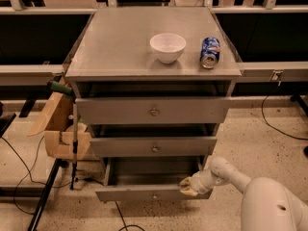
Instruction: Open bottom drawer
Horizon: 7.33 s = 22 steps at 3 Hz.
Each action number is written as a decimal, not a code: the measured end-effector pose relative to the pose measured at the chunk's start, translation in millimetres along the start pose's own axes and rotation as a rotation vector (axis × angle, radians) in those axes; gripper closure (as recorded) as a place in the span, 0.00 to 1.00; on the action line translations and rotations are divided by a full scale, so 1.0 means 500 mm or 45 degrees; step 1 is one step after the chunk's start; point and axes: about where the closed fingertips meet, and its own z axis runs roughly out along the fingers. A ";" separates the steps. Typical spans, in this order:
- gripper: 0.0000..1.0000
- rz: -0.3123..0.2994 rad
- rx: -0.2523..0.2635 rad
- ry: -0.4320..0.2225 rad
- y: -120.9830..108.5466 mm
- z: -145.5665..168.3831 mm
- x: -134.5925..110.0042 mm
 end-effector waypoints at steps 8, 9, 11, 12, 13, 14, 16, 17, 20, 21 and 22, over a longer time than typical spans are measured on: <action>0.00 0.007 0.170 0.350 0.097 -0.017 0.130; 0.00 -0.016 0.177 0.341 0.104 0.001 0.121; 0.42 -0.027 0.178 0.339 0.108 0.010 0.112; 0.66 -0.027 0.178 0.339 0.105 0.003 0.109; 0.89 -0.027 0.178 0.339 0.103 0.000 0.108; 0.86 -0.027 0.178 0.339 0.101 -0.003 0.106; 0.39 -0.027 0.177 0.340 0.094 -0.009 0.103; 0.09 -0.033 0.161 0.357 0.094 -0.017 0.100; 0.00 -0.012 0.049 0.456 0.149 -0.022 0.126; 0.00 -0.010 0.024 0.476 0.155 -0.024 0.129; 0.00 -0.010 0.024 0.476 0.151 -0.024 0.127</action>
Offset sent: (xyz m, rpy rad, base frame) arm -0.1152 -0.0697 -0.0484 -0.4452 -0.0406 -0.0876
